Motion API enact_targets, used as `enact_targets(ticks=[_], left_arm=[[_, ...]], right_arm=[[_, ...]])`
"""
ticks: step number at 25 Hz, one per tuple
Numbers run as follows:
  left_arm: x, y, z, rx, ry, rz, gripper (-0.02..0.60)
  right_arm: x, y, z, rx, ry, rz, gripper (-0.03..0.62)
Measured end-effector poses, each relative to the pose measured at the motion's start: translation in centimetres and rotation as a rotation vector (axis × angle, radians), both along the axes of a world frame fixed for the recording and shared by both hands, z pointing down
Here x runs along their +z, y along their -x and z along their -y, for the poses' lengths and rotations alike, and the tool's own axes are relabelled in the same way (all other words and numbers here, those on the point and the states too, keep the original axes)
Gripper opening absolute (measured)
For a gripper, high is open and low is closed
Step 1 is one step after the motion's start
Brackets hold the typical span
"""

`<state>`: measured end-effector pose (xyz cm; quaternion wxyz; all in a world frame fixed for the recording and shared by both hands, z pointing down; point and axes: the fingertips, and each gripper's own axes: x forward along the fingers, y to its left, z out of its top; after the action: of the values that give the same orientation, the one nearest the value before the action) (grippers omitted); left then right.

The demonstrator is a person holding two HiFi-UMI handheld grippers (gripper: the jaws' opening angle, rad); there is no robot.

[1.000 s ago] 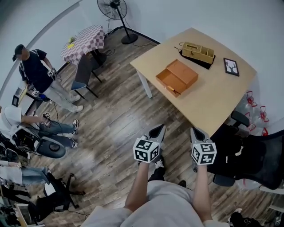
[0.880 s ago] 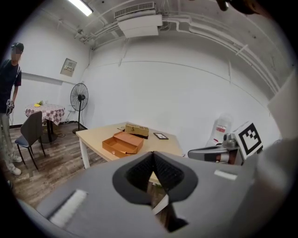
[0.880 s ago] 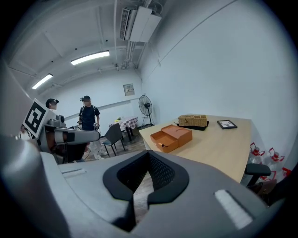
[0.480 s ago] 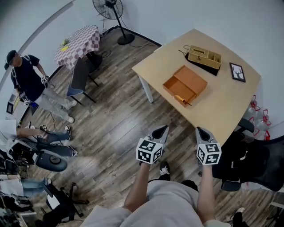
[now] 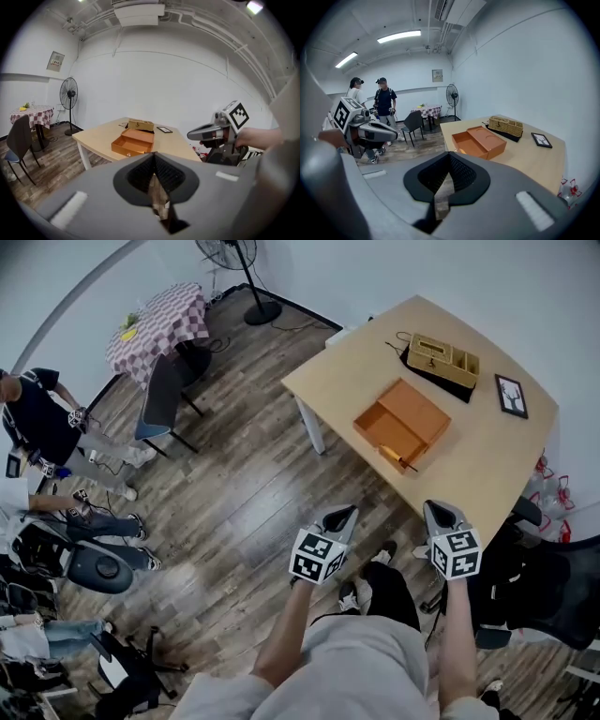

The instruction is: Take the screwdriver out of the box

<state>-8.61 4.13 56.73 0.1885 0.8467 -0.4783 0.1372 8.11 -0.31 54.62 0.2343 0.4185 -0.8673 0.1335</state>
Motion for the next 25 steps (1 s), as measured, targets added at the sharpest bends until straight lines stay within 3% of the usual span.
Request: enact_targets(ticks=[5,11,25], left_arm=[[0.9,0.6,3.5,0.038,0.008,0.047,0.054],[1.7,0.9,9.6,0.041,0.033,0.053,0.054],[5.1,-0.7,18.9,0.092,0.142,0.083,0.054]], right_arm=[[1.2,2.5,4.2,-0.069,0.024,-0.037,-0.003],[3.2,4.1,10.1,-0.153,0.085,-0.06,-0.003],[10.5,5.8,18.0,-0.313,0.364,-0.138,-0.003]])
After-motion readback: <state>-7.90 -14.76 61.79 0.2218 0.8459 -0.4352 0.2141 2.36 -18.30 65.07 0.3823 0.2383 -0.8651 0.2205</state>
